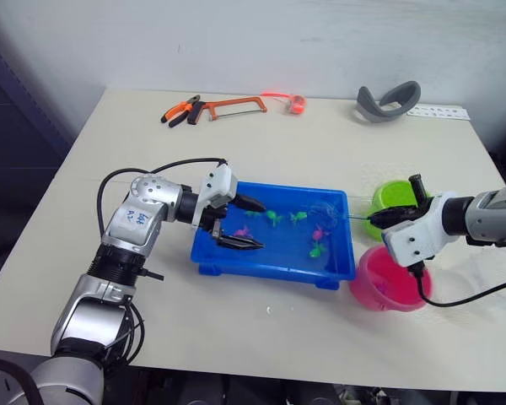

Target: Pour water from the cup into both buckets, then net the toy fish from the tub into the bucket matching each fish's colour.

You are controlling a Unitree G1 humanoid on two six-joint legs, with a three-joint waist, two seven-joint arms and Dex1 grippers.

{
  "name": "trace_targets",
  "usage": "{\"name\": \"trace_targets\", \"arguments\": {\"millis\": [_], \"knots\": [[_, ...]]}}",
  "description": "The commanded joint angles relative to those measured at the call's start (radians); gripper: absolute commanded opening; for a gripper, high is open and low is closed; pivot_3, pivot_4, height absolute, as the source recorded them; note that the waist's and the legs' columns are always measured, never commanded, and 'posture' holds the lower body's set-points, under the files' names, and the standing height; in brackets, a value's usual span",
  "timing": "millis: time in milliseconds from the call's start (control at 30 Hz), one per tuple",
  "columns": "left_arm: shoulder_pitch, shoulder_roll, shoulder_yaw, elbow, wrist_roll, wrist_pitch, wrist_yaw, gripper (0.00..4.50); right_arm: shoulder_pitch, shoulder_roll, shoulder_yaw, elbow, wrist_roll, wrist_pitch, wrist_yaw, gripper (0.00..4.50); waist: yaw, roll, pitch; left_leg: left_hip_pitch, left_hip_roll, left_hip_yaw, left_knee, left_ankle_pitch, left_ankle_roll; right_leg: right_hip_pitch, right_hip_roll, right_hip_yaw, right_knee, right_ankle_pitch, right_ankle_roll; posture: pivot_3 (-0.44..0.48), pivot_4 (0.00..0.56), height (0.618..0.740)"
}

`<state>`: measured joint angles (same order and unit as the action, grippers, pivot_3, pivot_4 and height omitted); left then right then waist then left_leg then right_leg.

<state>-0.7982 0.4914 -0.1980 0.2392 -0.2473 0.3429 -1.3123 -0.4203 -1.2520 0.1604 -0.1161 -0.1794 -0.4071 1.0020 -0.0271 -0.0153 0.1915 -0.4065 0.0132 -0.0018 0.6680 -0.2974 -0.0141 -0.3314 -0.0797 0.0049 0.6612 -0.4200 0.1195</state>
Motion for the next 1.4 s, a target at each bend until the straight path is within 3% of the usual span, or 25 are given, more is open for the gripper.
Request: {"name": "trace_targets", "arguments": {"millis": [33, 233, 533, 833, 1033, 1400], "knots": [[-0.003, 0.009, 0.017, -0.034, -0.02, -0.002, -0.003, 4.48, 0.051, -0.009, -0.066, -0.075, 0.055, 0.067, 0.029, 0.0, 0.001, 0.0, 0.0, 0.0, 0.0, 0.0, 0.0, 0.0, 0.0, 0.0, 0.0, 0.0, 0.0, 0.0, 0.0, 0.0, 0.15, 0.74], [-0.022, 0.0, 0.01, -0.012, -0.018, -0.014, -0.012, 4.48, 0.141, 0.031, -0.141, -0.202, 0.166, 0.306, 0.051, 0.0, 0.001, 0.0, 0.0, 0.0, 0.0, 0.0, 0.001, 0.0, 0.0, 0.001, 0.0, 0.0, 0.001, 0.0, 0.0, 0.0, 0.15, 0.74], [-0.029, -0.008, 0.006, 0.013, -0.013, -0.032, -0.026, 4.48, 0.221, 0.167, -0.286, -0.379, 0.48, 0.917, 0.003, 0.0, 0.003, 0.0, 0.0, 0.0, 0.0, -0.001, 0.002, 0.0, 0.0, 0.001, 0.0, -0.001, 0.001, 0.0, 0.0, 0.0, 0.15, 0.74], [-0.035, -0.002, 0.013, 0.06, -0.006, -0.064, -0.034, 4.48, 0.257, 0.236, -0.414, -0.488, 0.685, 1.177, -0.055, 0.0, 0.004, 0.0, 0.0, 0.0, 0.0, -0.001, 0.001, 0.0, 0.0, 0.002, 0.001, -0.001, 0.0, 0.0, 0.0, 0.0, 0.15, 0.74], [-0.032, -0.016, 0.022, 0.026, -0.045, -0.027, -0.045, 4.48, 0.307, 0.278, -0.607, -0.594, 0.831, 1.298, -0.118, 0.0, 0.008, 0.0, 0.0, 0.0, -0.001, -0.002, 0.001, 0.0, 0.0, 0.002, 0.001, -0.001, 0.0, 0.0, 0.0, 0.0, 0.15, 0.74], [-0.097, -0.087, 0.008, 0.037, -0.099, 0.009, -0.09, 4.48, 0.655, 0.363, -1.212, -0.737, 1.021, 1.398, -0.069, 0.0, 0.049, 0.0, 0.0, 0.0, -0.001, -0.002, 0.0, 0.0, 0.0, 0.004, 0.001, 0.0, -0.001, 0.0, 0.001, 0.0, 0.15, 0.74]]}}
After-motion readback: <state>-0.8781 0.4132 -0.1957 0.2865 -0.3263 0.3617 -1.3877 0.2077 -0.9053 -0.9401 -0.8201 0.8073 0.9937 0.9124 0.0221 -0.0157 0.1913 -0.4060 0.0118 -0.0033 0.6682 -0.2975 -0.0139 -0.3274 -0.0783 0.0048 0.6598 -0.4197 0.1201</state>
